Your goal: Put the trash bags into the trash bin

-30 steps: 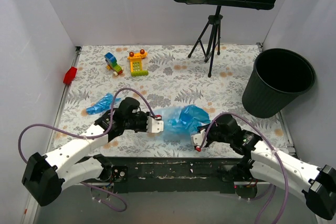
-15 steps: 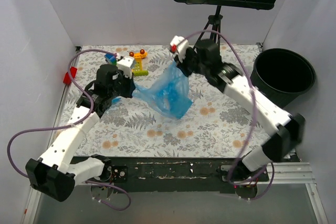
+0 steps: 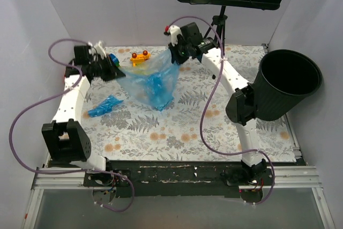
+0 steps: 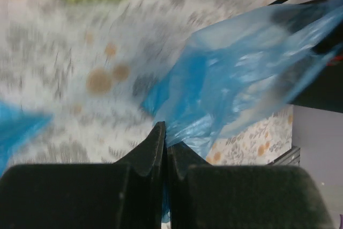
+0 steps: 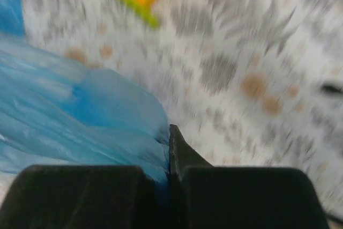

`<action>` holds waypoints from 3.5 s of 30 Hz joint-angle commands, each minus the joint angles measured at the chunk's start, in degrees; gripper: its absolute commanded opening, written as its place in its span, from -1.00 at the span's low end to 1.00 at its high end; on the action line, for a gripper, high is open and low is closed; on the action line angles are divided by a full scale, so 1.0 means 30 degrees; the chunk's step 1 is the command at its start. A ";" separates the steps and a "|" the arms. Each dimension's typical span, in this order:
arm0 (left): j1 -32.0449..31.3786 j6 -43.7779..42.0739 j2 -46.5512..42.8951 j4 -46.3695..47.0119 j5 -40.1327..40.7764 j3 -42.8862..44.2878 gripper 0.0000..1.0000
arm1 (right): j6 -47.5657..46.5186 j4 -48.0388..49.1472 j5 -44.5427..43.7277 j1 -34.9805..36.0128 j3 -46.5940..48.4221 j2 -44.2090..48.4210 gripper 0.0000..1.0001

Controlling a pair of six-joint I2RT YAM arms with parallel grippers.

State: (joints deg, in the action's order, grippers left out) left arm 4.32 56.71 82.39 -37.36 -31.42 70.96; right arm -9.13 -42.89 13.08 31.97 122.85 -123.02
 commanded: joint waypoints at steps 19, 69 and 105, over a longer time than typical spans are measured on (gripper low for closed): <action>-1.2467 -2.4145 -0.6511 0.0327 0.0167 -0.1990 -1.00 | -1.8716 1.6242 -0.1345 0.5721 -2.2328 1.5574 -0.97; -0.2320 0.3654 -0.7277 0.6157 -0.1748 -0.3115 -1.00 | 0.4007 0.9640 -0.4945 0.3437 -1.7220 1.5342 0.62; 0.1403 0.6702 -0.5578 0.8089 -0.2035 -0.3233 -1.00 | 0.4123 1.2566 0.0061 0.3993 -1.9996 1.4728 0.64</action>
State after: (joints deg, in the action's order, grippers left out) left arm 7.92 76.38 66.43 -13.34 -36.67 59.33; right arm 2.92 -5.17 13.91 43.42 66.43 -80.34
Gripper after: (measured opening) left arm 0.007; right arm 0.824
